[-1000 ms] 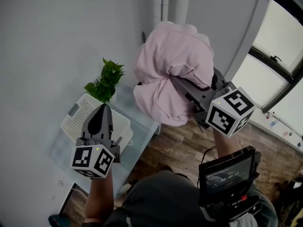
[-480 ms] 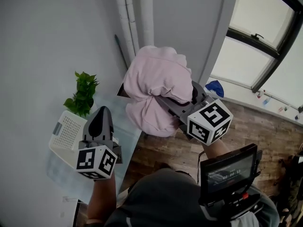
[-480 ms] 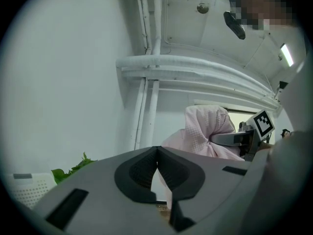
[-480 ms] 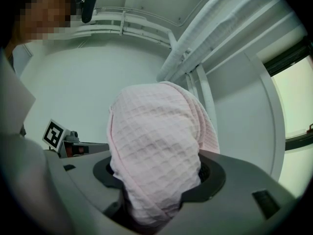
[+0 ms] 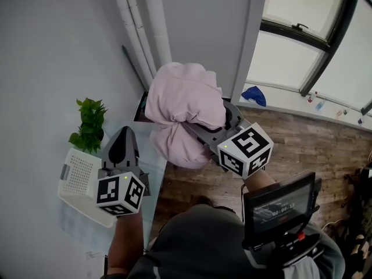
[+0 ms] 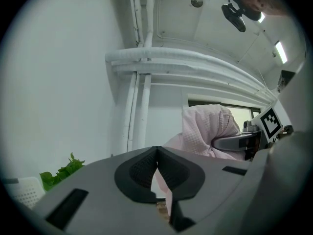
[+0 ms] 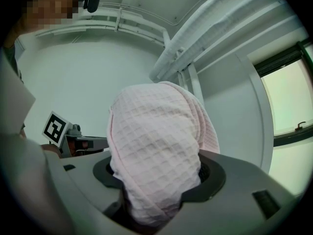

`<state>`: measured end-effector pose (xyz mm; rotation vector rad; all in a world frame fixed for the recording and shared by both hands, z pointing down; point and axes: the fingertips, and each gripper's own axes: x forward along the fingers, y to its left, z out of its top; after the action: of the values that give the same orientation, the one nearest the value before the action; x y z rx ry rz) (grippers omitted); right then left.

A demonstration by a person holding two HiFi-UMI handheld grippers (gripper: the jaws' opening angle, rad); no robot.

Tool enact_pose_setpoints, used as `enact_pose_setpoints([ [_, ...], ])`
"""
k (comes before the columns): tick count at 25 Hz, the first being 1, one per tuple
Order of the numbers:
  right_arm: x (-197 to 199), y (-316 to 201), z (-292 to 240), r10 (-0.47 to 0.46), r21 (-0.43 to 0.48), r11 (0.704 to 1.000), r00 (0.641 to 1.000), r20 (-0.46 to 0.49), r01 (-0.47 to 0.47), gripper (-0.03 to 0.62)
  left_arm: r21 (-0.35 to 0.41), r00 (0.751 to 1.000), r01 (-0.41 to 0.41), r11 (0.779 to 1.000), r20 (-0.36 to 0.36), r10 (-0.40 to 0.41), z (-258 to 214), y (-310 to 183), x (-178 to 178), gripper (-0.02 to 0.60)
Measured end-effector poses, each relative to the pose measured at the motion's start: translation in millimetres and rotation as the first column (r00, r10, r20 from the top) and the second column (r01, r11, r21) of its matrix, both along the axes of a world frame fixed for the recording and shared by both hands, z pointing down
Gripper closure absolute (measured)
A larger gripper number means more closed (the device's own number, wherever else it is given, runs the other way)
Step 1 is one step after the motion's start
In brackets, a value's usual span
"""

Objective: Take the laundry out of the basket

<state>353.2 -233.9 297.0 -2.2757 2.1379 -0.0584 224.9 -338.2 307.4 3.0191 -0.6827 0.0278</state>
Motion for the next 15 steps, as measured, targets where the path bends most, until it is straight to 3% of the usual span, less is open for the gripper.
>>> enact_pose_setpoints([
  [15, 2, 2, 17, 0.082, -0.032, 0.996, 0.997, -0.010, -0.082, 0.287, 0.001, 0.998, -0.056, 0.998, 0.018, 0.056, 7, -3, 2, 0.572],
])
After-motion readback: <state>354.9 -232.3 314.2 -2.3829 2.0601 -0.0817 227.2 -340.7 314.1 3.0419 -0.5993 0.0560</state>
